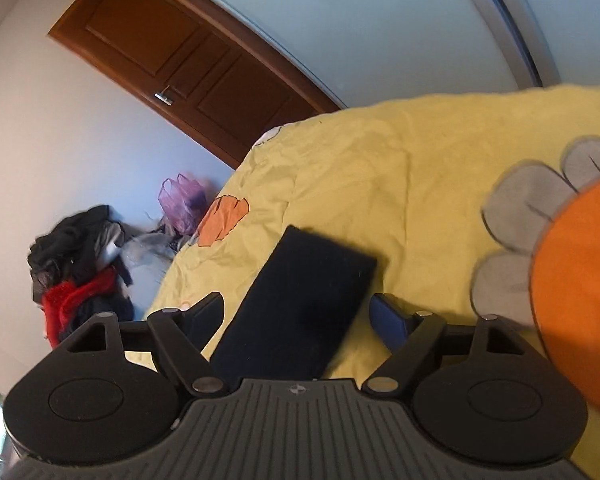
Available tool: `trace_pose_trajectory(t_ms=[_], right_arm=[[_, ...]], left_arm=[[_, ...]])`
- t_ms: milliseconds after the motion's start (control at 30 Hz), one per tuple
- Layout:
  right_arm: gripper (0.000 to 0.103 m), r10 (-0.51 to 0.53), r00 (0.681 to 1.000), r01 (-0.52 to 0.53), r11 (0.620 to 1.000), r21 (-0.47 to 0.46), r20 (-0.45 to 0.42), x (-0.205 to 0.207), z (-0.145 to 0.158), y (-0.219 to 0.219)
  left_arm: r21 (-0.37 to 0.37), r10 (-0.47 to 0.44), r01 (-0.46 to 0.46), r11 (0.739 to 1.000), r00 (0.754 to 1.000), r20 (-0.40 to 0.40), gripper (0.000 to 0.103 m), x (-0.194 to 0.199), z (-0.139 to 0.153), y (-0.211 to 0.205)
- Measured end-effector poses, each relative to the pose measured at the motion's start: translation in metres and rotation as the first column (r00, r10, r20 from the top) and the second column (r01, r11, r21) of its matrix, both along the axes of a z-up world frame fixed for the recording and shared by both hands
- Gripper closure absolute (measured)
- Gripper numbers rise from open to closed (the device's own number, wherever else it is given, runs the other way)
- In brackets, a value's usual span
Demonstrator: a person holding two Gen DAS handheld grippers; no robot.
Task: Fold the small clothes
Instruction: 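Grasp the end of a navy sleeve with the right tool and lift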
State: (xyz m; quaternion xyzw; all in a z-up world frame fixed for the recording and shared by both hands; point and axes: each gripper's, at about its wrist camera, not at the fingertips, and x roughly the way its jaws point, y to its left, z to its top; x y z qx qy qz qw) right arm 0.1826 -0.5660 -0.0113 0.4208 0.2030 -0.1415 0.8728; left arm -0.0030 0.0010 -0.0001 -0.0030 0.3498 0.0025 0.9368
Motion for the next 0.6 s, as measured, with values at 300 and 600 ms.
trace_pose_trajectory(t_ms=[300, 600], right_arm=[[0.090, -0.015, 0.998, 0.007, 0.992, -0.130, -0.061, 0.028, 0.001, -0.003], [0.090, 0.428, 0.902, -0.381, 0.849, -0.367, 0.053, 0.009, 0.073, 0.187]], left_arm=[[0.000, -0.002, 0.002, 1.000, 1.000, 0.000, 0.000, 0.002, 0.000, -0.001], [-0.003, -0.004, 0.004, 1.000, 1.000, -0.001, 0.000, 0.003, 0.000, -0.001]])
